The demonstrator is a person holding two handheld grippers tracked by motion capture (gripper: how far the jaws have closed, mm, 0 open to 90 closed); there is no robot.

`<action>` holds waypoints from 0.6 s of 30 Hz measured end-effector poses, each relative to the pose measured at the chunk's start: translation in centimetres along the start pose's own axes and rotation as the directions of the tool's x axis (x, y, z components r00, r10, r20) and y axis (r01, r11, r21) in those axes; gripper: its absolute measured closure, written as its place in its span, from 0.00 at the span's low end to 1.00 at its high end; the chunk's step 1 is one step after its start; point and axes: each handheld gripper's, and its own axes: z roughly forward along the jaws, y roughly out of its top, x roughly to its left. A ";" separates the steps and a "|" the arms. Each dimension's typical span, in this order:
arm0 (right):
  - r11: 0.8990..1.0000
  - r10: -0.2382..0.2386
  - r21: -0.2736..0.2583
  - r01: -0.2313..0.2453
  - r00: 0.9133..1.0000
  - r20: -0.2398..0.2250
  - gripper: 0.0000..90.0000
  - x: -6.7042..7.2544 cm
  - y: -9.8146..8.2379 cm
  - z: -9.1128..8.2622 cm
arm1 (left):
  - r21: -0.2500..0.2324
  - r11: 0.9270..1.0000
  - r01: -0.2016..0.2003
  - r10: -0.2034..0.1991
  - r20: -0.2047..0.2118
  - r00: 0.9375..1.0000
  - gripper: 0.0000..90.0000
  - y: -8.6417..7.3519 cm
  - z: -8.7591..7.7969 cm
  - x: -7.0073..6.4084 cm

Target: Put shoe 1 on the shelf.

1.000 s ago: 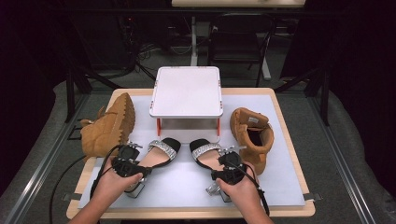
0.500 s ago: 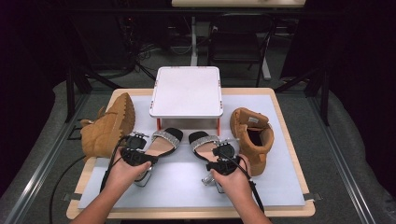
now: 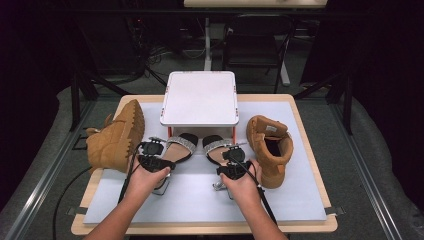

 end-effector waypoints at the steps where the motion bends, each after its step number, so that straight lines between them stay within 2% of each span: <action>1: 1.000 0.000 0.000 0.000 1.000 0.000 0.47 0.0 0.0 0.0 | 0.000 1.000 0.000 0.000 0.000 1.000 0.48 0.0 0.0 0.0; 3: 1.000 0.002 0.002 -0.002 1.000 -0.002 0.47 0.1 0.1 0.2 | 0.000 1.000 0.001 -0.001 0.002 1.000 0.48 0.0 0.2 -0.3; 7: 1.000 -0.006 0.001 0.006 1.000 0.011 0.47 0.2 0.2 0.4 | 0.006 1.000 0.004 -0.004 -0.027 1.000 0.48 0.1 0.7 -0.7; 10: 1.000 -0.003 0.002 0.003 1.000 0.010 0.47 0.4 0.3 0.7 | -0.004 1.000 0.020 -0.020 -0.021 1.000 0.48 0.0 0.9 -0.9; 12: 1.000 -0.006 0.006 0.006 1.000 0.012 0.47 0.6 0.3 0.9 | -0.006 1.000 0.014 -0.014 -0.028 1.000 0.48 -0.1 0.9 -1.2; 18: 1.000 -0.014 0.015 0.013 1.000 0.014 0.46 0.6 0.0 1.1 | -0.015 1.000 0.008 -0.008 -0.003 1.000 0.47 -0.4 1.2 -0.9</action>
